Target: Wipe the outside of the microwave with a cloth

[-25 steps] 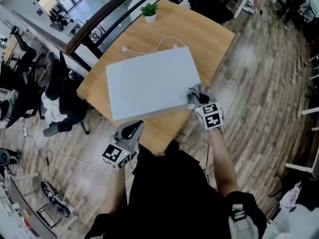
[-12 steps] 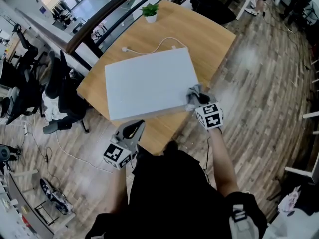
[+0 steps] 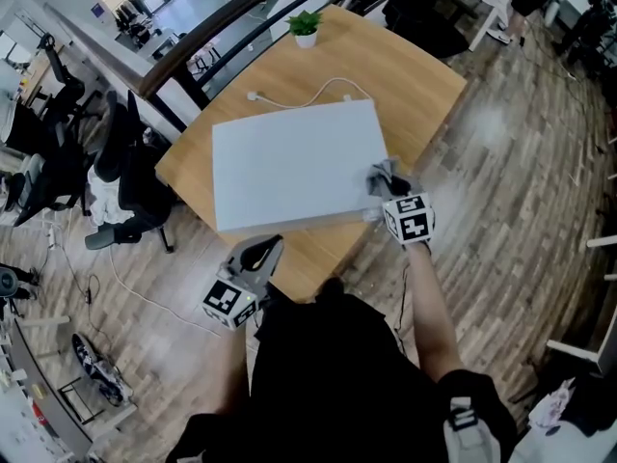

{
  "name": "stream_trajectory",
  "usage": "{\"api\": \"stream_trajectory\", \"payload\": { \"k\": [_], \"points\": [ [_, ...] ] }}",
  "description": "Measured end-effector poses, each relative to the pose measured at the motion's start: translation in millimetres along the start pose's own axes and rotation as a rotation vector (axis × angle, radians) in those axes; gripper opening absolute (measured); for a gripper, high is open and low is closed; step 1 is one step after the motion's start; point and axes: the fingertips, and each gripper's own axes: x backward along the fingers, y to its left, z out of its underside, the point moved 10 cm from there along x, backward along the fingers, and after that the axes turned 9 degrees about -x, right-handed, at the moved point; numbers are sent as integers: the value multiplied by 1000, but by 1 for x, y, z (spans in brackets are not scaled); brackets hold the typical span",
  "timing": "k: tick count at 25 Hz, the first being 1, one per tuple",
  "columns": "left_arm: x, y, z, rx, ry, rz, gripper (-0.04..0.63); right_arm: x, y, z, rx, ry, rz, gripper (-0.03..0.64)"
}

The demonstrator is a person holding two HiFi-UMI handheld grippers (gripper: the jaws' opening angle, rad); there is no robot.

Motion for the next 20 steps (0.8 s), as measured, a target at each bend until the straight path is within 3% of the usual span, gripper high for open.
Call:
{"api": "stream_trajectory", "payload": {
  "k": [20],
  "points": [
    [23,-6,6,9,5,-78,3,-20,-3,-14,44,0,0,23]
  ]
}}
